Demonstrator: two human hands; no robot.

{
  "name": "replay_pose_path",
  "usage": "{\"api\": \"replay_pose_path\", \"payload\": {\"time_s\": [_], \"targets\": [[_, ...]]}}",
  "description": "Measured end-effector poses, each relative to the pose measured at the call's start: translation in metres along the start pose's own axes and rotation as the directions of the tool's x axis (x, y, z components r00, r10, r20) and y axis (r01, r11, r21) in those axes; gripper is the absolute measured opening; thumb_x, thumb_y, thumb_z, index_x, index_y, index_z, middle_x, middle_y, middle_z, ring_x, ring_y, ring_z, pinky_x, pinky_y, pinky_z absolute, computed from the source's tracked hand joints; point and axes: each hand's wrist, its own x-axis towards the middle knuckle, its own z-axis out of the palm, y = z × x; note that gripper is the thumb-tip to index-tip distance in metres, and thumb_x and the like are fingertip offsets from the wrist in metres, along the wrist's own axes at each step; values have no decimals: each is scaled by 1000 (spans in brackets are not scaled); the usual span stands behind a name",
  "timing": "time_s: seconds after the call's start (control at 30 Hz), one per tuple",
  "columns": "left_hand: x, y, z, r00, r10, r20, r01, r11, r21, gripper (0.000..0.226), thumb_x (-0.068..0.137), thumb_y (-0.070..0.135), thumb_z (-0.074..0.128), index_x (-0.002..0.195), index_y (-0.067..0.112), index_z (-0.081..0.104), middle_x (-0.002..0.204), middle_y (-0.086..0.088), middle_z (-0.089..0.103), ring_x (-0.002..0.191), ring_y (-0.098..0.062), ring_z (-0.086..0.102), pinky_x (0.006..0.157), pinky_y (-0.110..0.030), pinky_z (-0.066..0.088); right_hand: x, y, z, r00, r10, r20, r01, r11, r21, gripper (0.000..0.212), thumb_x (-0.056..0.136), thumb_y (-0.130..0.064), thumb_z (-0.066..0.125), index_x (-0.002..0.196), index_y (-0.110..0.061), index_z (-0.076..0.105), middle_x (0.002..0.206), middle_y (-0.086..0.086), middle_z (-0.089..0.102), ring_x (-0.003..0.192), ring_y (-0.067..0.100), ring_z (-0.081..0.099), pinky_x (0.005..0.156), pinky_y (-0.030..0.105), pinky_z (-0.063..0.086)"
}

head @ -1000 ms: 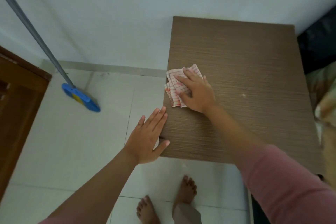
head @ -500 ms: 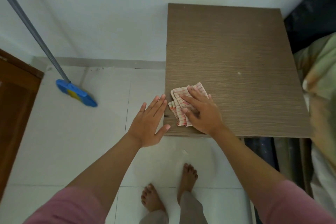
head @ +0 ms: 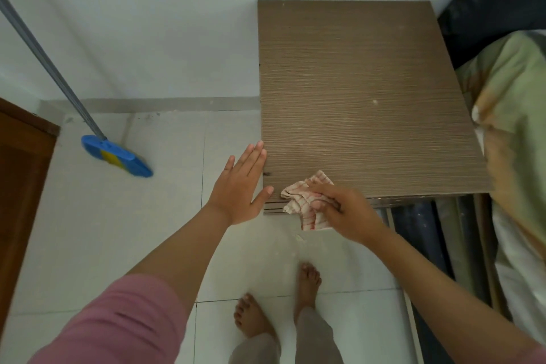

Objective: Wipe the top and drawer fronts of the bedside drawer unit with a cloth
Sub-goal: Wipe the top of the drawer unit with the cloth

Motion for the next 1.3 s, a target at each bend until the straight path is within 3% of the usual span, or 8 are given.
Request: {"api": "replay_pose_path", "payload": {"time_s": [0.1, 0.27, 0.47, 0.73, 0.87, 0.97, 1.07, 1.3], "targets": [[0, 0, 1, 1000, 6, -10, -5, 1000, 7, 73, 93, 52, 24, 149, 6, 16, 158, -6, 6, 145, -20, 1, 113, -43, 5, 4, -5, -21, 985, 79, -151, -64, 993, 102, 29, 89, -13, 62, 117, -9, 63, 106, -2, 66, 93, 9, 61, 81, 27, 49], [-1, -1, 3, 1000, 11, -14, -10, 999, 35, 72, 94, 52, 21, 149, 7, 13, 158, -5, 4, 145, -19, -1, 113, -43, 4, 25, 17, -40, 878, 179, -444, -154, 984, 93, 34, 91, -19, 59, 123, -8, 60, 119, 4, 63, 109, 12, 57, 90, 19, 41], [0, -2, 1, 1000, -12, 14, 11, 998, 55, 75, 91, 57, 17, 150, 13, 8, 158, 1, 0, 144, -14, -8, 113, -41, -4, 28, 12, -3, 929, -19, -371, -42, 987, -156, 30, 89, -16, 61, 119, -13, 63, 127, 6, 61, 118, 21, 56, 97, 28, 43], [-15, 13, 1, 997, -21, -71, 24, 999, 44, 72, 90, 52, 23, 147, 10, 24, 156, -2, 15, 144, -16, 1, 111, -44, -1, 1, -9, 30, 981, -87, -172, 80, 996, -47, 39, 86, -9, 61, 123, -20, 61, 128, -2, 60, 119, 18, 56, 106, 37, 37], [-23, 36, 10, 985, -69, -160, 65, 997, -29, 55, 93, 35, 35, 141, 9, 40, 152, -4, 31, 142, -22, 18, 109, -49, 8, -10, -4, 6, 998, -48, -46, 48, 999, -2, 33, 88, -20, 61, 120, -18, 63, 117, 1, 67, 109, 17, 62, 94, 27, 46], [-23, 57, 19, 978, -65, -196, 59, 997, -40, 54, 93, 36, 31, 136, 8, 47, 147, -8, 39, 138, -25, 31, 106, -52, 11, -21, 10, -20, 988, -90, -127, 84, 995, -54, 36, 85, -30, 57, 118, -17, 65, 110, 1, 70, 98, 14, 65, 83, 22, 49], [-19, 70, 31, 944, -149, -295, 128, 988, -89, 50, 93, 34, 34, 130, 5, 53, 141, -11, 46, 134, -24, 32, 104, -53, 11, -26, 30, -47, 945, -122, -302, 93, 990, -107, 31, 89, -20, 59, 118, -11, 64, 112, 5, 68, 98, 11, 61, 80, 11, 40], [-17, 68, 46, 872, -203, -445, 142, 976, -167, 44, 93, 32, 42, 126, 7, 57, 138, -7, 49, 132, -19, 36, 108, -51, 14, -17, 79, -65, 911, -112, -398, 20, 973, -230, 34, 92, -16, 57, 125, -14, 58, 126, 5, 61, 117, 23, 56, 94, 27, 42]]}}
